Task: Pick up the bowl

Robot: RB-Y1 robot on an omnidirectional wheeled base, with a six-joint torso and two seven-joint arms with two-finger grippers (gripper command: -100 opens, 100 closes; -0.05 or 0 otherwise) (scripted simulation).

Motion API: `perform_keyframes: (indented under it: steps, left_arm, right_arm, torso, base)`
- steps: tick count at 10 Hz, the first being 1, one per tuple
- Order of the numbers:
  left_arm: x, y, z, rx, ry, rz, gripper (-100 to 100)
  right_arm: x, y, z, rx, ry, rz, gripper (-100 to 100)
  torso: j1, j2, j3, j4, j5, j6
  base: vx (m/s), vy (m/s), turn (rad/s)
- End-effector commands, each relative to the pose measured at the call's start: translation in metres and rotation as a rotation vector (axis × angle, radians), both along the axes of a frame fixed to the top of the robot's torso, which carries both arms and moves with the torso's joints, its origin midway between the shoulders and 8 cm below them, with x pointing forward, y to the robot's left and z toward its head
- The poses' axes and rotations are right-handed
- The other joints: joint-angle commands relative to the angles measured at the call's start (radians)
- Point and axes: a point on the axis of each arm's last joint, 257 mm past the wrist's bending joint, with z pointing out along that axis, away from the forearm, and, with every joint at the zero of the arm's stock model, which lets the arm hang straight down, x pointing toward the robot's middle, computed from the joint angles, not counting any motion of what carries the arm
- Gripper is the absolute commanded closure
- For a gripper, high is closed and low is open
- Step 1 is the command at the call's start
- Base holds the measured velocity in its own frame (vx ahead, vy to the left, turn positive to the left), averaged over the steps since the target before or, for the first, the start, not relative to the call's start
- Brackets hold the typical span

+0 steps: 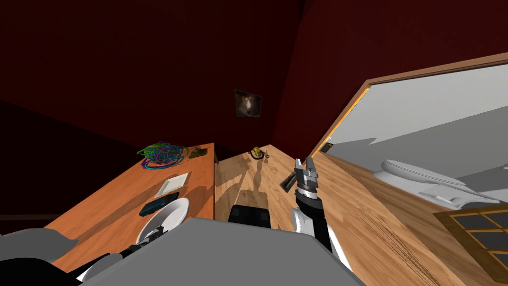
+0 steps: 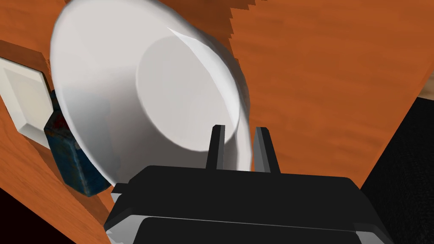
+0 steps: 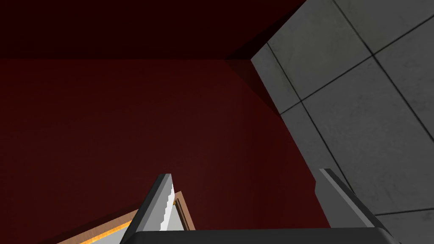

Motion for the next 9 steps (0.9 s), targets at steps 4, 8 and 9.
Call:
perform_keyframes:
  steps: [4, 8, 9]
  left_arm:
    - [0.011, 0.005, 0.005, 0.005, 0.005, 0.035, 100]
    - [0.015, 0.007, 0.007, -0.004, -0.001, 0.085, 100]
    - [0.020, 0.009, 0.009, 0.008, 0.005, 0.079, 100]
  right_arm:
    - [0.000, 0.000, 0.000, 0.000, 0.000, 0.000, 0]
    - [0.000, 0.000, 0.000, 0.000, 0.000, 0.000, 0]
    - [0.000, 0.000, 0.000, 0.000, 0.000, 0.000, 0]
  torso:
    - [0.000, -0.001, 0.000, 0.000, -0.001, -0.001]
    - [-0.003, 0.002, 0.001, 0.001, -0.002, 0.000]
    - [-0.003, 0.000, 0.000, 0.001, -0.003, -0.001]
  base:
    - [-0.067, 0.001, -0.089]
    - [-0.074, -0.005, -0.080]
    - [-0.066, -0.012, -0.126]
